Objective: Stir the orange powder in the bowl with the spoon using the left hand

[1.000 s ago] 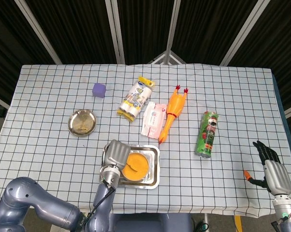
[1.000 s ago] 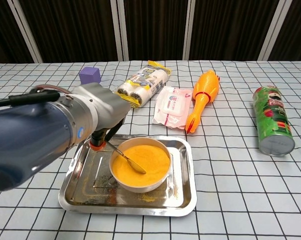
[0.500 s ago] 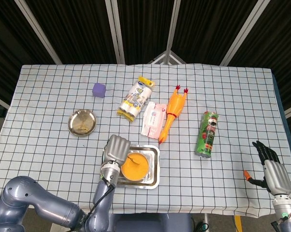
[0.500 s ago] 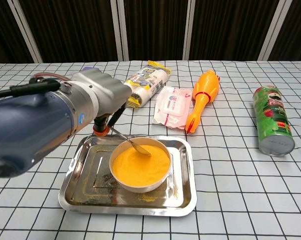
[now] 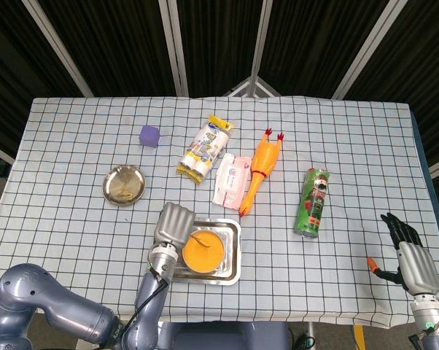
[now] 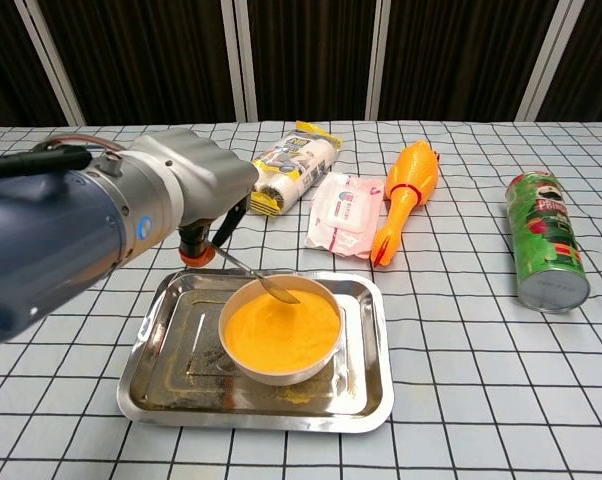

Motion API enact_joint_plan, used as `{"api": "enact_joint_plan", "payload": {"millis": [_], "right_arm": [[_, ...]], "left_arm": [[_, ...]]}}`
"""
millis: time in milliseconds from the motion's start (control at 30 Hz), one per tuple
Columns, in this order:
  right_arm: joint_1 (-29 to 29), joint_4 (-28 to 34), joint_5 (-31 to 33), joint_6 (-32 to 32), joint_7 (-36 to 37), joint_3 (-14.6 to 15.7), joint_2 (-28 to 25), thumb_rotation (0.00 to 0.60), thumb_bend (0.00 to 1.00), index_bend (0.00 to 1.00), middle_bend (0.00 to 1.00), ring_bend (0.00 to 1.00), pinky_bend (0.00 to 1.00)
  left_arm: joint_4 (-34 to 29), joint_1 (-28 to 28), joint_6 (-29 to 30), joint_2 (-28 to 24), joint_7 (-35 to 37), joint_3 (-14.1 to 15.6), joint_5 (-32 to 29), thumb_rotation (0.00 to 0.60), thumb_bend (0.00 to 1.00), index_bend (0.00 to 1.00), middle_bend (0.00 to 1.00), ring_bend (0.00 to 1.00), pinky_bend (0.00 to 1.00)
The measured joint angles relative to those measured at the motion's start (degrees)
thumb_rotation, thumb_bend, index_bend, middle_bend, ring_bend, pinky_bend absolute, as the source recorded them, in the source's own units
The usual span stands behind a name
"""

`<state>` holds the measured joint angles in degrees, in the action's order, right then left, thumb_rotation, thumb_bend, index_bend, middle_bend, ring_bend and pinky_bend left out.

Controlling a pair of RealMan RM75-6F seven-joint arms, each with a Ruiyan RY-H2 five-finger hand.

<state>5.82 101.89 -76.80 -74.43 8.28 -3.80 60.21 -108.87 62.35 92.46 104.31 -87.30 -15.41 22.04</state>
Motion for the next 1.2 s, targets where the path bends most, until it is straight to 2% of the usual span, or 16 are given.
{"api": "enact_joint_plan", "payload": {"millis": [300, 700, 1200], "right_arm": [[0.16, -0.16, 0.47, 0.50, 0.57, -0.16, -0.17, 0.600, 0.37, 0.00, 0.00, 0.00, 0.00], [0.20, -0.09, 0.49, 0.75, 0.77, -0.09, -0.32, 0.600, 0.37, 0.00, 0.00, 0.00, 0.00], [0.18, 0.22, 0.39, 0.71, 0.53, 0.01, -0.31, 0.600, 0.37, 0.00, 0.00, 0.00, 0.00]], "left_arm": [[4.63, 0.68, -0.55, 2.31, 0.76, 2.07, 2.55, 0.600, 0.80, 0.81, 1.00, 1.00, 0.99], [7.50, 0.32, -1.20, 4.12, 1.61, 3.20, 3.08, 0.600, 0.80, 0.81, 1.00, 1.00, 0.99], [4.29, -1.56, -3.20, 2.57, 2.85, 5.01, 2.30, 0.600, 0.80, 0.81, 1.00, 1.00, 0.99]]}}
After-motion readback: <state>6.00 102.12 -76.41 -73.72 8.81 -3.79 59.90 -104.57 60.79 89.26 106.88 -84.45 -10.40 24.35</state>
